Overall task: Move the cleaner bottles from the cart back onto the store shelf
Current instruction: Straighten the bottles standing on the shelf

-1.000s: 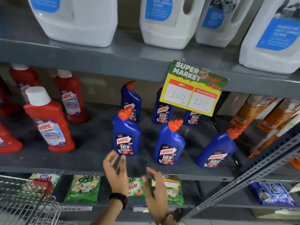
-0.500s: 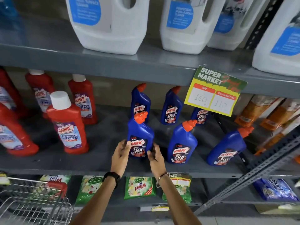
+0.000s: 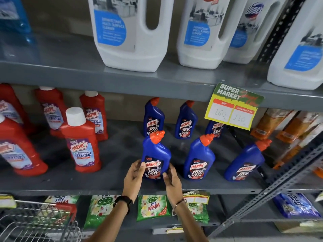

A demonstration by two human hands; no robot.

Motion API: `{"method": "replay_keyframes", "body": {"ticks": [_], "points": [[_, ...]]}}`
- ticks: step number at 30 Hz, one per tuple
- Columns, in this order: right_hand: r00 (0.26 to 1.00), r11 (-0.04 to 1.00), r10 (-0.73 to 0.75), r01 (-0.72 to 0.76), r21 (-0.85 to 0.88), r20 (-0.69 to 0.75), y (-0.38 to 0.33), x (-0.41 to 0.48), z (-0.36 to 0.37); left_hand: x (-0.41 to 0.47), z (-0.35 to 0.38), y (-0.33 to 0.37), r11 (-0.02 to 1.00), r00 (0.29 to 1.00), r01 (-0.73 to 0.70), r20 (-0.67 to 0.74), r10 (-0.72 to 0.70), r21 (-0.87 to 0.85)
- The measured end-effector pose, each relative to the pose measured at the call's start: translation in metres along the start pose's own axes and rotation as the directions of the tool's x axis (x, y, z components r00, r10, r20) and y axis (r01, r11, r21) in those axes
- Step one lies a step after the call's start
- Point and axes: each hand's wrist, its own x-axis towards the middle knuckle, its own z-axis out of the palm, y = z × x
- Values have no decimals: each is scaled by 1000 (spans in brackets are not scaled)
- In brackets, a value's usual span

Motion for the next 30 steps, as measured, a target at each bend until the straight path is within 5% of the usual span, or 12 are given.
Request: {"method": "replay_keyframes", "body": {"ticks": [4, 8, 13, 18, 23, 30], "points": [[986, 999, -44, 48, 20, -160, -2, -15, 8, -5, -2, -1, 998, 1000, -28, -5, 28, -58], [866, 983, -184, 160, -90, -465, -4, -56, 34, -23, -27, -3, 986, 979, -121, -180, 98, -117], [949, 950, -301, 288, -123, -100, -30, -73, 98, -24, -110, -3, 969, 868, -232, -467, 168, -82], [982, 999, -30, 25, 27, 188, -65, -21, 171, 11, -170, 16, 962, 755, -272, -623, 202, -18], [961, 983, 36, 16, -185, 274, -81, 12, 206, 44, -195, 10, 994, 939, -32, -344, -5, -103], [963, 973, 5, 57, -225, 268, -69, 0, 206, 45, -210, 1, 997, 970, -52, -235, 64, 53]]}}
